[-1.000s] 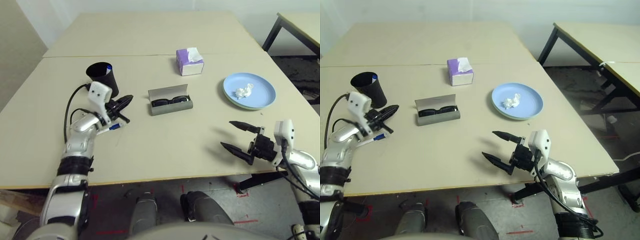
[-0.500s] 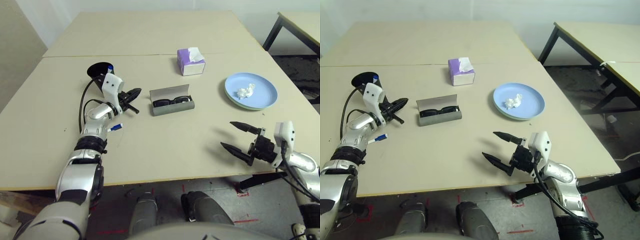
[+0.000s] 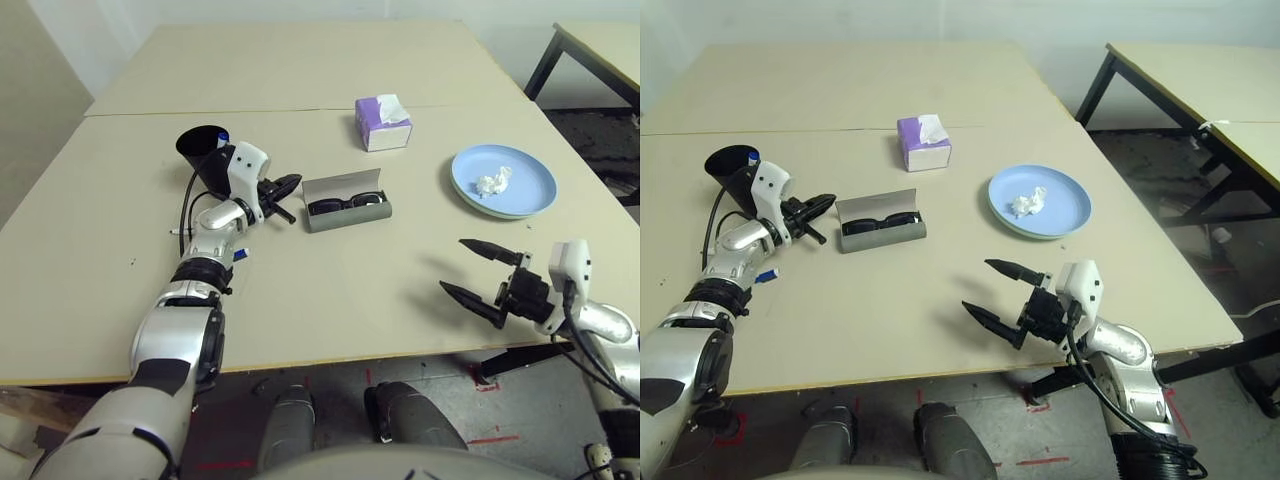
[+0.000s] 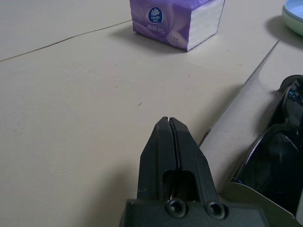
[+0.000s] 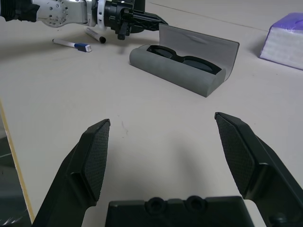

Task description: Organize and tidy the items on the table.

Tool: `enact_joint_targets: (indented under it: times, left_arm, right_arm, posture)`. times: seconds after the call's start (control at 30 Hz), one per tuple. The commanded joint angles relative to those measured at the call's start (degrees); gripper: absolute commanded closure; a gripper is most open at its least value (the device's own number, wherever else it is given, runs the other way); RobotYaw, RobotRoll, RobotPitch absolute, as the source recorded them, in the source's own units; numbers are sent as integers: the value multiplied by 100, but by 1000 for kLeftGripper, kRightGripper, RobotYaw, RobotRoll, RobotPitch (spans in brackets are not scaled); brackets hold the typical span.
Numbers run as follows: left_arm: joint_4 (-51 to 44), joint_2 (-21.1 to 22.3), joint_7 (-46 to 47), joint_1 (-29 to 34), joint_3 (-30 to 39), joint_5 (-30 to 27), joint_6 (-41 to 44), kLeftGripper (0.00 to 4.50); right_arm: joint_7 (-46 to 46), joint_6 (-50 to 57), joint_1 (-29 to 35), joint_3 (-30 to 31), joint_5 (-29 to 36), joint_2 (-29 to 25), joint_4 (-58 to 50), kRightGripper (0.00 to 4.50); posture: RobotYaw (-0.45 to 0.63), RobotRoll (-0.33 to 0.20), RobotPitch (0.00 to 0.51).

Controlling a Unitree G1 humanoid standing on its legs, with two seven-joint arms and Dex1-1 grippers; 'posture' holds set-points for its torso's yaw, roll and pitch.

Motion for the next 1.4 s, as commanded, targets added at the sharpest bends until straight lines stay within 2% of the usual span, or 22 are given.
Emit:
enact_joint_targets:
  times: [0.03, 0.47, 0.93, 1.2, 1.4]
  left_arm:
    - [148, -52, -112, -39, -100, 134, 7, 4466]
    - [-98, -57, -872, 219, -319, 208, -37, 4466]
    - [-585, 343, -1611, 702, -491, 262, -24, 4466]
    - [-749, 553, -1701, 697, -360, 107, 127, 4466]
    - [-1482, 915, -1885, 820, -177, -162, 557, 4466]
  right_arm:
    - [-44, 71, 3, 53, -6, -38, -135, 0]
    - [-79, 145, 66, -14, 54, -81, -303, 0]
    - [-478, 387, 198, -245, 180, 32, -76, 0]
    - [-540, 405, 281, -222, 207, 60, -185, 0]
    - [-453, 338, 230, -153, 179, 56, -165, 0]
  posture:
    - [-166, 0, 121]
    - [-177, 0, 116]
    - [-171, 0, 114]
    - [-166, 0, 118]
    - [-148, 0, 120]
